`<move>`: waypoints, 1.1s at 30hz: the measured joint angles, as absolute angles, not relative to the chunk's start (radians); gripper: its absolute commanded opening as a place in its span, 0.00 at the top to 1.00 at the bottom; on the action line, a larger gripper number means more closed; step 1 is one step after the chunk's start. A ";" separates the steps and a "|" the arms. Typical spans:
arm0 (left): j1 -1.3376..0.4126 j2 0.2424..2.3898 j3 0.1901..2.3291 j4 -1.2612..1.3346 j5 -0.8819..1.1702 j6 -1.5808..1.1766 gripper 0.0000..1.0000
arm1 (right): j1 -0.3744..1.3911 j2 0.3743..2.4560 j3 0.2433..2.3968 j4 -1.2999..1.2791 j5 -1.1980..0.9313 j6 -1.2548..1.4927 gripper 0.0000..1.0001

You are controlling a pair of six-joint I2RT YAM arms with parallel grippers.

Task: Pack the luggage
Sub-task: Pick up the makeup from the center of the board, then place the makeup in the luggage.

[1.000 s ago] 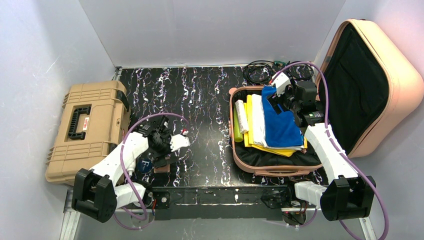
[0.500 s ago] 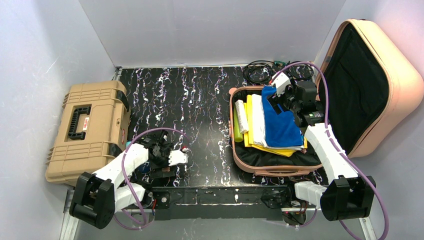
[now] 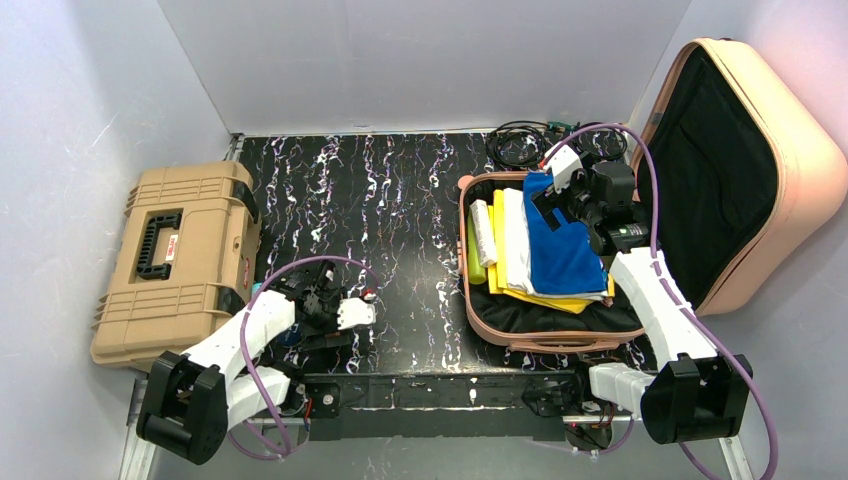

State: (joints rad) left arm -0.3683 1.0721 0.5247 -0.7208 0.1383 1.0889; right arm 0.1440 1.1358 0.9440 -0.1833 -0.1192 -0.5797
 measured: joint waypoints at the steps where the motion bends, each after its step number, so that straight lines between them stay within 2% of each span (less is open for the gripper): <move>1: -0.368 1.073 0.525 -0.716 0.138 1.090 0.43 | 0.144 1.136 0.944 -0.183 -0.119 -0.580 0.02; 5: -0.369 1.081 0.530 -0.710 0.139 1.088 0.59 | 0.143 1.135 0.944 -0.183 -0.119 -0.579 0.02; 7: -0.369 1.093 0.538 -0.711 0.138 1.084 0.63 | 0.142 1.135 0.944 -0.183 -0.119 -0.579 0.02; 15: -0.410 1.152 0.677 -0.759 0.172 1.001 0.63 | 0.137 1.134 0.944 -0.182 -0.100 -0.568 0.02; 25: -0.657 1.279 1.117 -0.821 0.221 0.738 0.63 | 0.121 1.134 0.939 -0.126 0.050 -0.525 0.02; 33: -0.906 1.557 1.535 -0.862 0.220 0.560 0.63 | 0.082 1.134 0.931 -0.077 0.187 -0.487 0.02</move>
